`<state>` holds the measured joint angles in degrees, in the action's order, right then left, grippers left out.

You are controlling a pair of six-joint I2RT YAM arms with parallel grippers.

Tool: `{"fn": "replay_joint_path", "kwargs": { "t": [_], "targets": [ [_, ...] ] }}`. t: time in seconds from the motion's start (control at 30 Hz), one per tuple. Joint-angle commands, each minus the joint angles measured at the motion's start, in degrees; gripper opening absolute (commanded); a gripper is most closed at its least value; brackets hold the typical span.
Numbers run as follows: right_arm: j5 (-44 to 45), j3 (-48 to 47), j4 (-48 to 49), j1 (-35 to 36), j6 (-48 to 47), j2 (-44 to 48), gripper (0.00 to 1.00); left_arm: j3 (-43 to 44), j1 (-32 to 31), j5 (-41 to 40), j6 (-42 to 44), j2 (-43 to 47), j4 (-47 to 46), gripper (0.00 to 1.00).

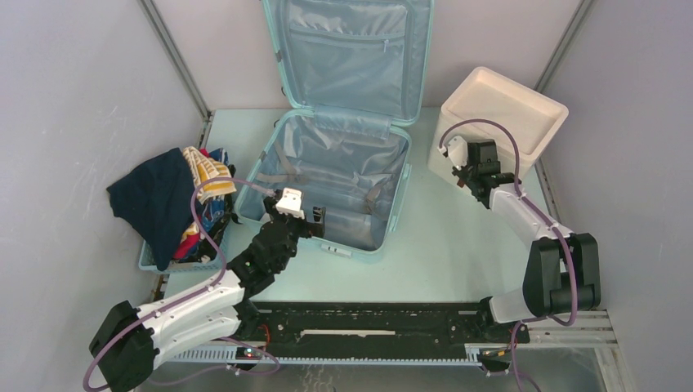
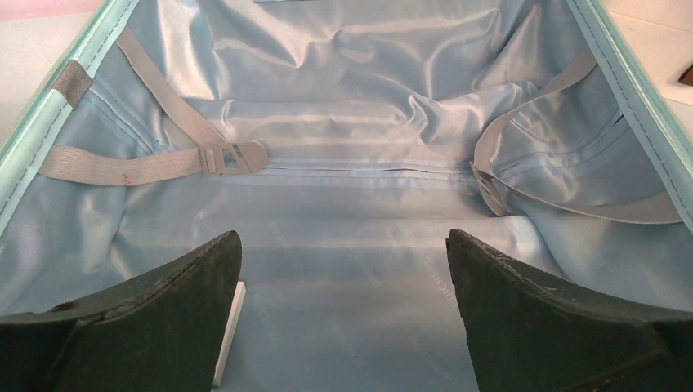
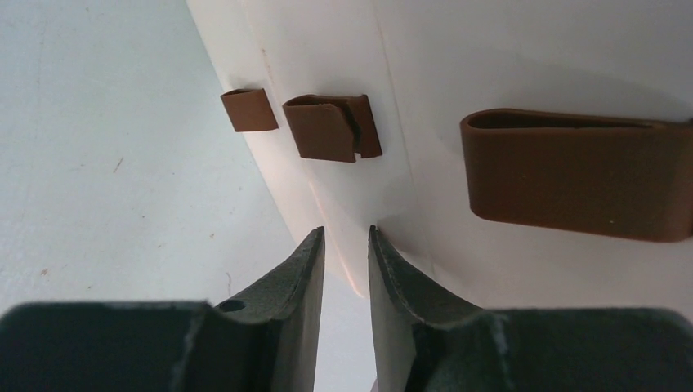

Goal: Open, take out, and arrange the luggage
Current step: Close the drawer of the storage box, then open the drawer in the storage box.

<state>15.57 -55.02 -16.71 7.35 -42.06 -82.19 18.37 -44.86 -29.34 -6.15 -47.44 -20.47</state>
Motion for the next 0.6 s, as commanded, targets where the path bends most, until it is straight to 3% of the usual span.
{"fn": "replay_joint_path", "kwargs": {
  "t": [0.0, 0.27, 0.57],
  "targets": [
    [-4.9, -0.5, -0.3, -0.3, 0.4, 2.1, 0.36, -1.1, 0.3, 0.2, -0.8, 1.0, -2.6, 1.00],
    [-21.5, -0.9, -6.9, 1.5, 1.2, 8.3, 0.46, -1.1, 0.3, 0.1, -0.8, 1.0, -2.7, 1.00],
    [-34.0, -1.5, -10.3, 1.3, 3.4, 11.4, 0.59, -0.7, 0.3, 0.2, -0.8, 0.5, -2.5, 1.00]
  ]
}}
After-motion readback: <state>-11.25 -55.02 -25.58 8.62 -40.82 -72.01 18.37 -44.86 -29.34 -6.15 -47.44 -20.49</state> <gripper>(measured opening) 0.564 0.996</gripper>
